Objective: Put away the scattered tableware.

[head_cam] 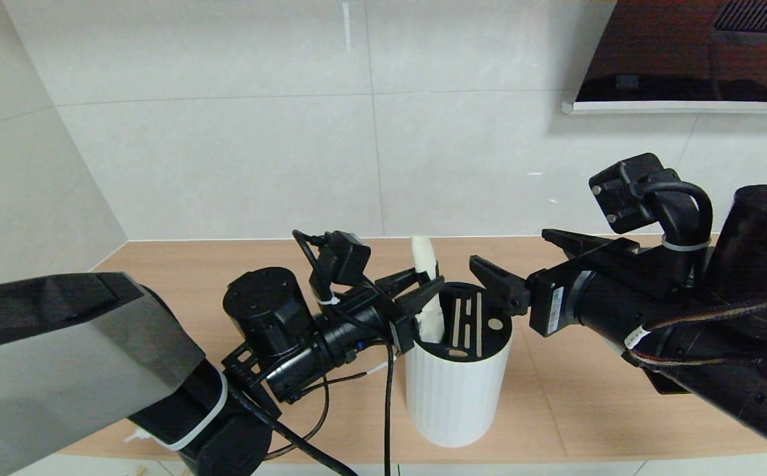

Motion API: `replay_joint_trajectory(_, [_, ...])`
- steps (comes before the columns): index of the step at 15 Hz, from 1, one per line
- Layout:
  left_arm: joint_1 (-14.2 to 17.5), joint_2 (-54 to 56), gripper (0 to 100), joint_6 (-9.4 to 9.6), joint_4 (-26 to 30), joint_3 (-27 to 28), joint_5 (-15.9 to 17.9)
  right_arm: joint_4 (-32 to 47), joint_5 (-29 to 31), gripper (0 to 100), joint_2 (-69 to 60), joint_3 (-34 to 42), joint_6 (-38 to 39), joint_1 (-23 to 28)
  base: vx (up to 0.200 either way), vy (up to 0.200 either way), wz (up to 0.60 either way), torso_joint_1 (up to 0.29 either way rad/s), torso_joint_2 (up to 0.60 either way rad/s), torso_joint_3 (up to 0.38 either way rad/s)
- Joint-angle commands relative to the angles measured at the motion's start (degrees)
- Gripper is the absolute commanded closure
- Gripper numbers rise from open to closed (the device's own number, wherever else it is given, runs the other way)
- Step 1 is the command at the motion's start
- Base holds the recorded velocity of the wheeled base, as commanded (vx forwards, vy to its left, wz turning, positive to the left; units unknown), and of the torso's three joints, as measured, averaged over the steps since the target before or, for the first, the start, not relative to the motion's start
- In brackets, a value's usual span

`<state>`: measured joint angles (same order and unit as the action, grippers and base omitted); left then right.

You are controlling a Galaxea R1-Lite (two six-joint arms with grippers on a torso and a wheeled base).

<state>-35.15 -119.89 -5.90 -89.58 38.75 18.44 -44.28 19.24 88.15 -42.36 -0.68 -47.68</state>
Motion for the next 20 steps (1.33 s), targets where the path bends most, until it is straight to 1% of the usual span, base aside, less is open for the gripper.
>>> replay_joint_trajectory(1, [-0.01,-0.16,0,0.01,-0.42,0.09,-0.08,-0.02,0.01,0,0.09,0.0,-0.02,-0.05,0.0,0.0,0.0,0.0,0.0,0.0])
replay_joint_trajectory(7, [-0.01,0.8,0,-0.08,-0.42,0.45,-0.95,-0.02,0.01,0,0.09,0.0,-0.02,0.04,0.0,0.0,0.0,0.0,0.0,0.0])
replay_joint_trajectory(9, [-0.01,3.18,0,-0.25,-0.42,0.09,-1.57,-0.02,0.01,0,0.09,0.0,-0.02,-0.05,0.0,0.0,0.0,0.0,0.0,0.0])
replay_joint_trajectory(10, [-0.01,4.23,0,-0.6,-0.42,0.01,-2.01,-0.02,0.01,0,0.09,0.0,-0.02,0.04,0.0,0.0,0.0,0.0,0.0,0.0])
replay_joint_trajectory(11, [0.08,7.75,0,-1.66,-0.42,-0.08,-3.42,-0.11,0.01,0,-0.08,-0.09,-0.02,0.13,0.0,0.0,0.0,0.0,0.0,0.0])
replay_joint_trajectory(12, [0.17,11.0,0,-2.54,0.81,-0.61,-3.94,-0.28,0.01,0,-0.26,-0.09,-0.02,0.83,0.0,0.0,0.0,0.0,0.0,0.0])
replay_joint_trajectory(14, [0.25,21.37,0,-2.63,5.03,-3.6,-4.12,-0.55,1.42,0,-2.28,0.09,0.16,2.77,0.0,0.0,0.0,0.0,0.0,0.0])
replay_joint_trajectory(15, [0.25,30.33,0,-2.63,9.6,-4.48,-4.12,-0.55,3.88,0,-5.71,0.7,0.16,3.38,0.0,0.0,0.0,0.0,0.0,0.0])
replay_joint_trajectory(16, [1.04,38.77,0,-3.42,16.1,-5.0,-4.56,-0.55,5.11,0,-10.28,1.76,0.33,4.35,0.0,0.0,0.0,0.0,0.0,0.0])
replay_joint_trajectory(17, [2.98,45.63,0,-4.91,22.34,-6.32,-4.47,-0.2,5.2,0,-14.85,4.13,0.24,5.93,0.0,0.0,0.0,0.0,0.0,0.0])
replay_joint_trajectory(18, [4.47,52.66,0,-6.58,29.81,-8.17,-4.29,0.16,4.93,0,-20.03,7.91,0.16,8.04,0.0,0.0,0.0,0.0,0.0,0.0])
replay_joint_trajectory(19, [5.44,58.9,0,-7.46,35.88,-10.28,-4.38,0.95,4.93,0,-24.69,11.69,0.16,11.03,0.0,0.0,0.0,0.0,0.0,0.0])
replay_joint_trajectory(20, [5.88,61.36,0,-7.55,37.98,-11.07,-4.38,1.3,4.93,0,-26.71,13.18,0.16,12.87,0.0,0.0,0.0,0.0,0.0,0.0])
